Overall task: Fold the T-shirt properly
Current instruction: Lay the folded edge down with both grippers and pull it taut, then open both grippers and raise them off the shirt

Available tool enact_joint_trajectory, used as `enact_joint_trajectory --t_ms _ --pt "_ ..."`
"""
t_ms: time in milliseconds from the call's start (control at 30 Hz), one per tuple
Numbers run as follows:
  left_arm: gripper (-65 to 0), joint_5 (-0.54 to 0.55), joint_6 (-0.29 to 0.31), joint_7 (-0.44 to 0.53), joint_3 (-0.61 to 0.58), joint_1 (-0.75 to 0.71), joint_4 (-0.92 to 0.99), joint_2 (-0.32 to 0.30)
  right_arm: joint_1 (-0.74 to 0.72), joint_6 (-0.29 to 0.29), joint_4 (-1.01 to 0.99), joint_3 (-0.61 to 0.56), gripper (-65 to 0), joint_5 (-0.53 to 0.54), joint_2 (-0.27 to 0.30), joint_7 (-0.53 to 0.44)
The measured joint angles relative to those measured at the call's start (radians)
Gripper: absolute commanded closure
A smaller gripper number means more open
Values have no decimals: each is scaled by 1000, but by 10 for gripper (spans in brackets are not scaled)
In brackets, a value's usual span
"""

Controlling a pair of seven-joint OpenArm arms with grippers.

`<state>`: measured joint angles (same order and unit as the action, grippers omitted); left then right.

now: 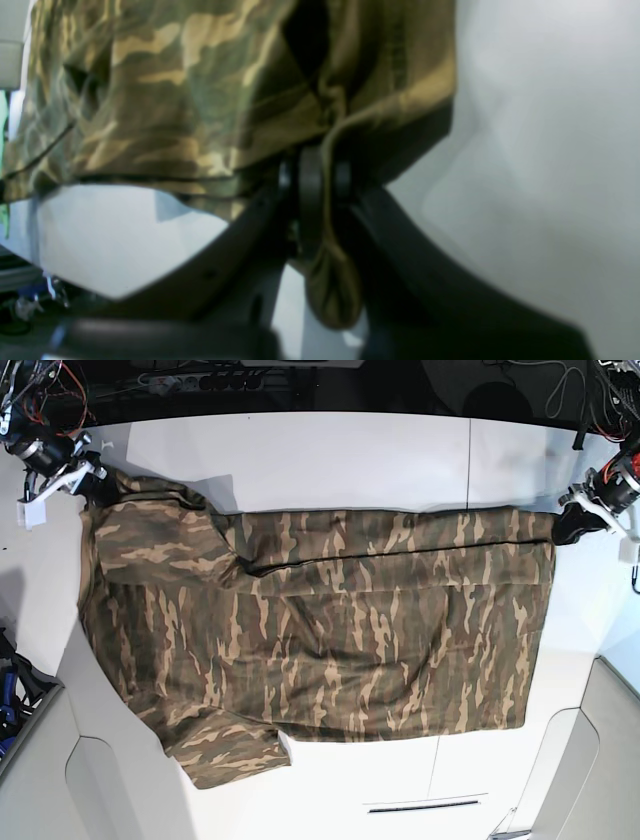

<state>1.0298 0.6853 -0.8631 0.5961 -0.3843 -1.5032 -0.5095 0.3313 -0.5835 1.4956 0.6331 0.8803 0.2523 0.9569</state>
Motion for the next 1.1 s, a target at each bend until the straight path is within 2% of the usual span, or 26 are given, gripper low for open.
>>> enact_joint_trajectory --t_ms 100,333,467,800,833,933,1033,1100 --pt "0 38 0 -54 37 -55 -52 6 45 0 24 31 0 4 2 4" --pt "0 68 0 -56 110 -135 -141 5 62 0 43 116 0 74 2 101" --pt "0 84 0 -82 113 -150 -144 8 63 0 43 163 0 85 2 110" --pt "0 96 0 -110 112 -150 -145 8 77 0 43 172 0 92 2 147" --pt "-11 97 0 -120 112 -150 -145 8 83 0 43 172 0 91 2 148" --pt "-129 97 0 -134 112 -150 -145 7 93 0 43 172 0 91 2 148" --pt "-195 97 0 -135 112 -150 -145 8 92 0 43 172 -224 89 2 147" --pt "-202 97 0 -135 112 -150 -145 8 93 0 43 172 -327 88 2 148"
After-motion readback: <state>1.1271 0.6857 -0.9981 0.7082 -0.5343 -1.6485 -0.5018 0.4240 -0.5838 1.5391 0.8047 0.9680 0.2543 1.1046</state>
